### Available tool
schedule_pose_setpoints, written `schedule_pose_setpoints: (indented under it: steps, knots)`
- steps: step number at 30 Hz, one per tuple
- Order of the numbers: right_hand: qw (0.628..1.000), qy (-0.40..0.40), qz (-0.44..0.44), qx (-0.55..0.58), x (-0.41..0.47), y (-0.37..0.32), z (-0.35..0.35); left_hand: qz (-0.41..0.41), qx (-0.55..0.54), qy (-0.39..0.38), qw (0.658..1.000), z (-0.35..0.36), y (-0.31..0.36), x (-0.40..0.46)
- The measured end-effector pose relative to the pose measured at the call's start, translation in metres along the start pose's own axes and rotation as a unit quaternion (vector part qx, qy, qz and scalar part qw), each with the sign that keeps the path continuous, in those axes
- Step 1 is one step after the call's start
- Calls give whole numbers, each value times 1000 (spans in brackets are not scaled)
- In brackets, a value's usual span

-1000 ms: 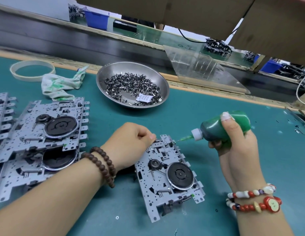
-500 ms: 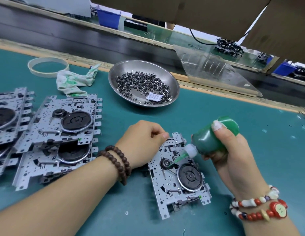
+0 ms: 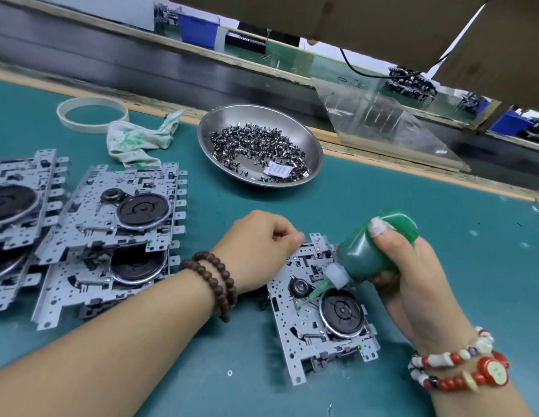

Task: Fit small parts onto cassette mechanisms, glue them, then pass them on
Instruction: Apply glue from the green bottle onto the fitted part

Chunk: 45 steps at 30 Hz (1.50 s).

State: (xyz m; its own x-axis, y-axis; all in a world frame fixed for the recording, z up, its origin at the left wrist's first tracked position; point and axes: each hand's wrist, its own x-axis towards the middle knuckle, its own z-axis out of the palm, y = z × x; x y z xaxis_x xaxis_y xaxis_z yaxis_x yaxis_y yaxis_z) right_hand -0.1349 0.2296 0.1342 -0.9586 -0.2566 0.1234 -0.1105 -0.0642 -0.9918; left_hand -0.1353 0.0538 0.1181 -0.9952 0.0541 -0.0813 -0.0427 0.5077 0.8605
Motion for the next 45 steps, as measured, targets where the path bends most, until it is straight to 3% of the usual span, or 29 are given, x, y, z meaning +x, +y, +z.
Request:
schedule_pose_setpoints:
  steps: [18,26,32,45]
  knots:
    - [998,0,-6,-56,2,5,-4,4,1,-2,1000,0,-2,1]
    - [1000,-2,5,10,2,3,-2,9,7,-4,1000,0,-1,2]
    - [1000,-5,-2,-29,2,4,-2,7,3,-3,1000,0,-1,1]
    - [1000,-10,22,11,0,0,0,5,-5,-3,1000,1,-1,1]
